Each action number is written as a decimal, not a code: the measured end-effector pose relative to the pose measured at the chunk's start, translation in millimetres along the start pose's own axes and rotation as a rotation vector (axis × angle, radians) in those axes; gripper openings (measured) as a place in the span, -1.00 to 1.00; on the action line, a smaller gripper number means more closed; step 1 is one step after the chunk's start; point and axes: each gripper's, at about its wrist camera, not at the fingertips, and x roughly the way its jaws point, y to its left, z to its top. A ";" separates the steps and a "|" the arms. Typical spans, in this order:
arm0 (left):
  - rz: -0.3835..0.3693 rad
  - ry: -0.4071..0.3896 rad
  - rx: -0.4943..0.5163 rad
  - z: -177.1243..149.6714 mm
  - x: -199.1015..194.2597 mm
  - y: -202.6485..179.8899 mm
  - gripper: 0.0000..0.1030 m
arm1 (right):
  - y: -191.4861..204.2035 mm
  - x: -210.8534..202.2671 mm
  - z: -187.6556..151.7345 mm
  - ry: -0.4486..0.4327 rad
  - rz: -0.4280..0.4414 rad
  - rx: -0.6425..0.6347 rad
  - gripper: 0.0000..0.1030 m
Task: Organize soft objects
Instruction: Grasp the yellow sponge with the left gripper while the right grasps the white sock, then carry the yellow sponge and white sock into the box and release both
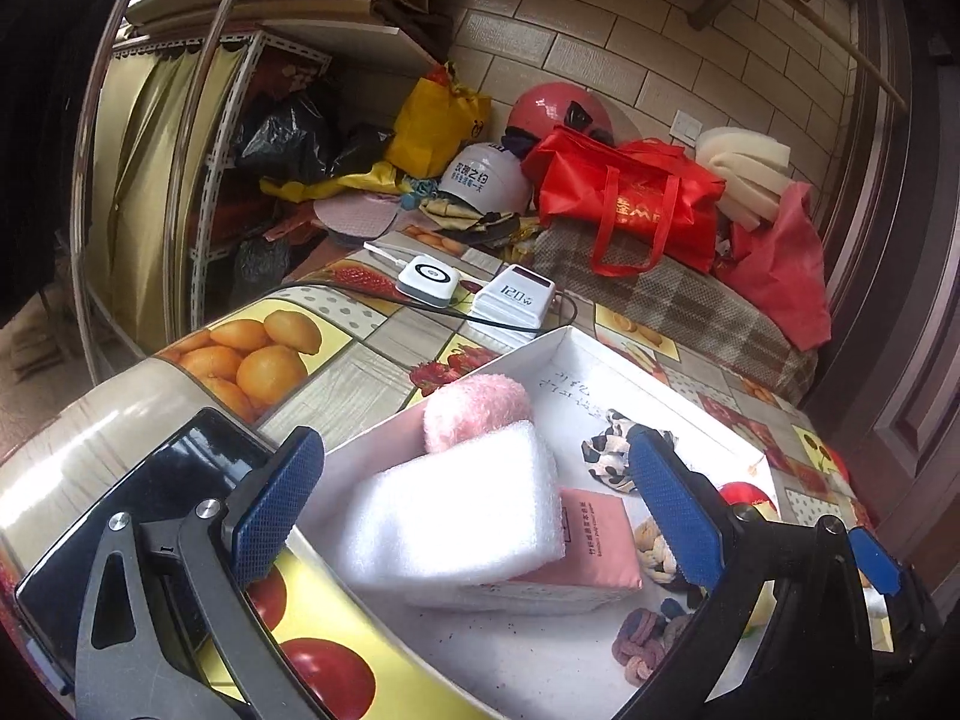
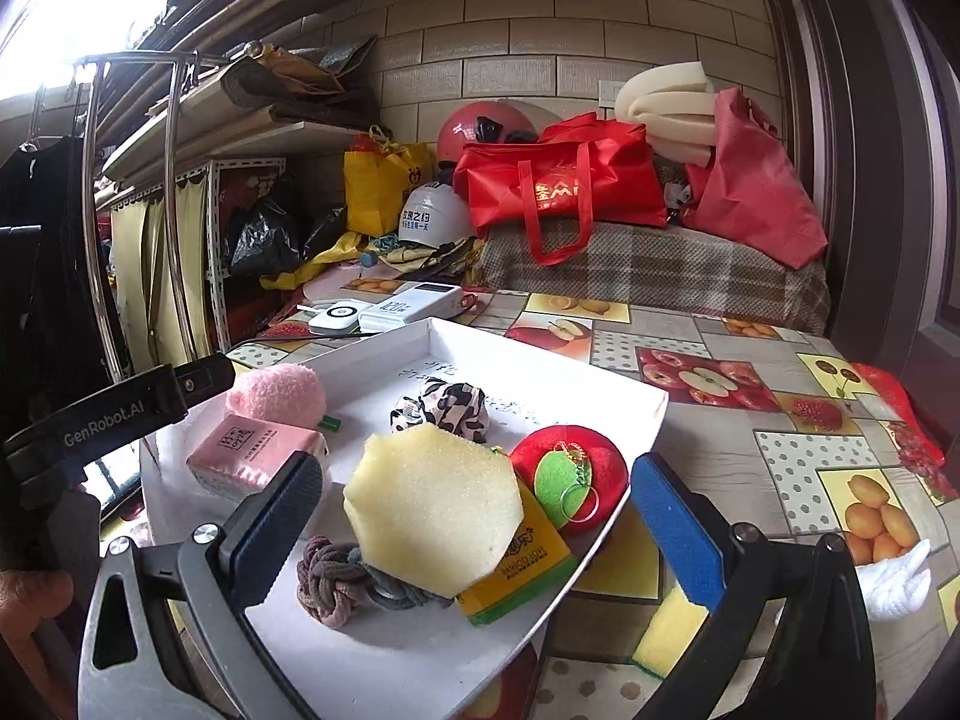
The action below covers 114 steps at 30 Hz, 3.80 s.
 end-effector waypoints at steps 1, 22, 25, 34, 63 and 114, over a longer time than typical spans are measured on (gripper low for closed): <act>-0.003 -0.005 0.014 -0.5 -1.4 -3.2 1.00 | 1.1 -1.7 -1.5 0.011 0.008 -0.010 1.00; -0.334 -0.048 0.526 -60.0 -56.8 -138.5 1.00 | -151.3 -101.8 -45.2 -0.012 -0.142 0.175 1.00; -0.384 0.004 0.562 -69.7 -57.0 -157.3 0.99 | -175.8 -87.7 -47.8 0.086 -0.126 0.226 1.00; -0.372 0.070 0.683 -90.7 -53.0 -188.7 0.99 | -159.7 -19.1 -41.6 0.286 -0.106 0.122 0.55; -0.224 0.378 0.921 -138.4 36.6 -274.0 0.06 | -241.5 -22.8 -70.6 0.276 0.155 0.630 -0.24; -0.346 -0.090 0.661 -78.2 -84.5 -147.6 -0.23 | -105.9 -103.2 -45.8 -0.050 -0.077 0.215 -0.22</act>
